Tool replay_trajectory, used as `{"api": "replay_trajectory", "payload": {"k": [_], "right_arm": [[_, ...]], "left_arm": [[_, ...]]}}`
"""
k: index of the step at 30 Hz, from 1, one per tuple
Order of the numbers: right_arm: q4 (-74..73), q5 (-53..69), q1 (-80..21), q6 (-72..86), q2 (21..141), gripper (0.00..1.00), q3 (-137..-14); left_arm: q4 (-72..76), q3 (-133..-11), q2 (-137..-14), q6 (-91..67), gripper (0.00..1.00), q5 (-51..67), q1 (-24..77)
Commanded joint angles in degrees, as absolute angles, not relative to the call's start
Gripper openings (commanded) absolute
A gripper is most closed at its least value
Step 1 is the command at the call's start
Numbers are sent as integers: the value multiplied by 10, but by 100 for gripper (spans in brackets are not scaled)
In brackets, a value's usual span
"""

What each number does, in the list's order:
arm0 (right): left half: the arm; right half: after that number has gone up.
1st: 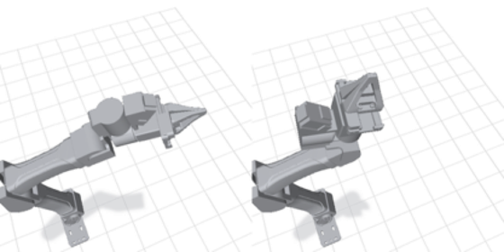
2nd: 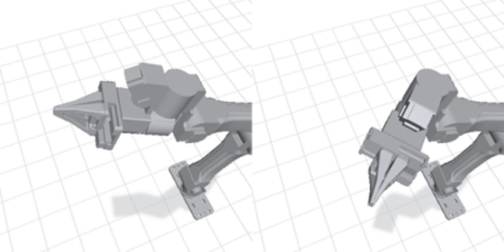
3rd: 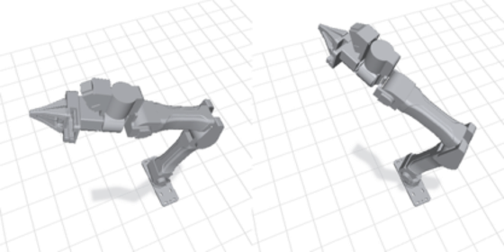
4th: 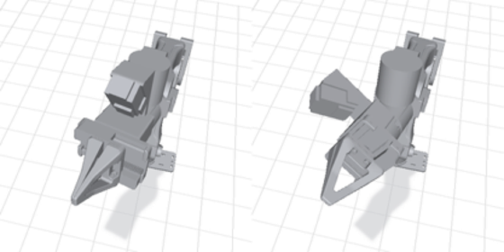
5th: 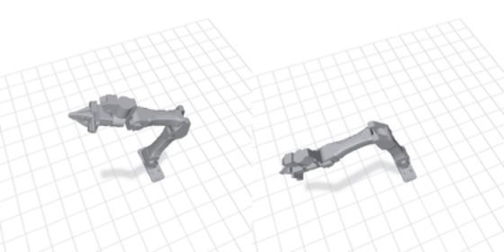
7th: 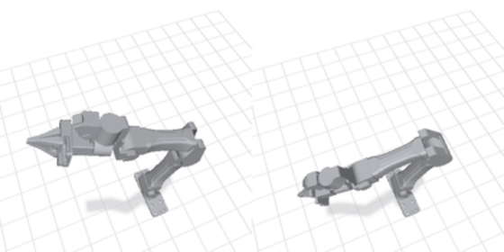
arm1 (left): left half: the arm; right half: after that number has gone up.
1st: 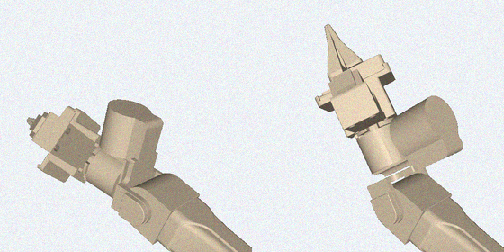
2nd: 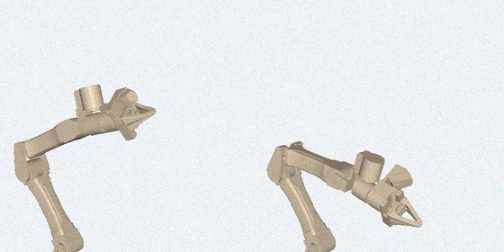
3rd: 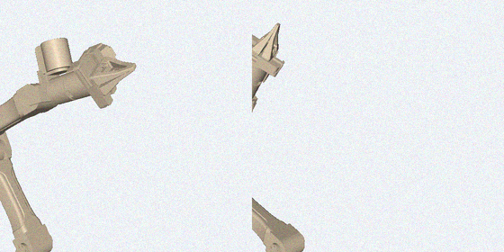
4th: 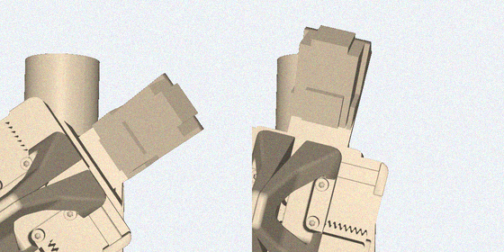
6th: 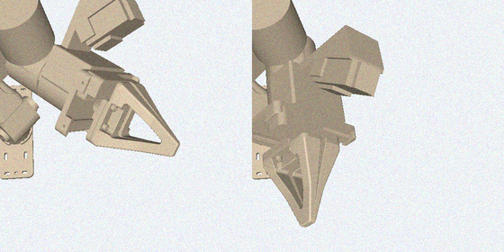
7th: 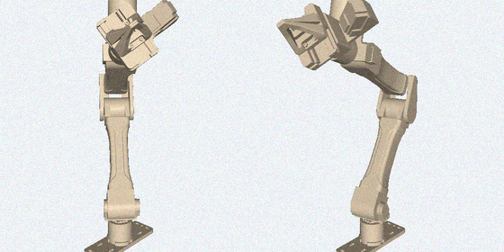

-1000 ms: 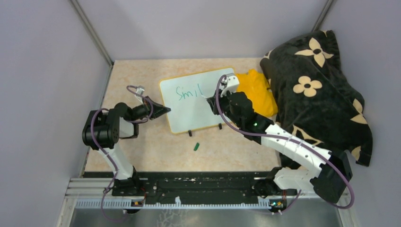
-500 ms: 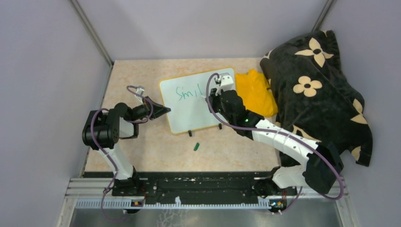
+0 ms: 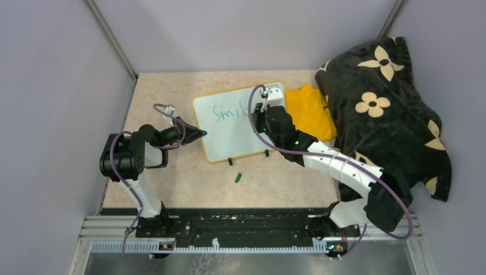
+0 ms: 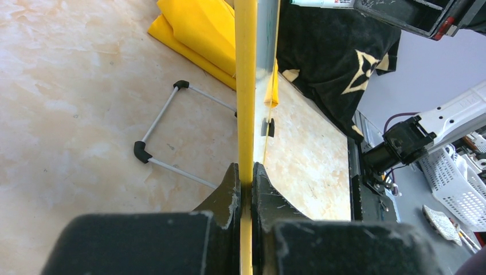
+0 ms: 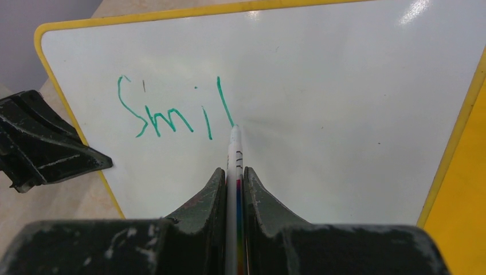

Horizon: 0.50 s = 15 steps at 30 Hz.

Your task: Write a sentence on the whiteboard

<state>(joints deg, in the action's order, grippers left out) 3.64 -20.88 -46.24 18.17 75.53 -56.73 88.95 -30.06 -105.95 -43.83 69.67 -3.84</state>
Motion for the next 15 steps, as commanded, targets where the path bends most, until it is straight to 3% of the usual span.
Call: {"api": "replay_trajectory", "payload": {"k": [1, 15], "right_arm": [[59, -225, -452, 184, 765, 0, -598], [63, -223, -433, 193, 778, 0, -593]], "left_arm": [[1027, -299, -1067, -412, 0, 703, -36], [1027, -300, -1067, -416, 0, 704, -36]]}}
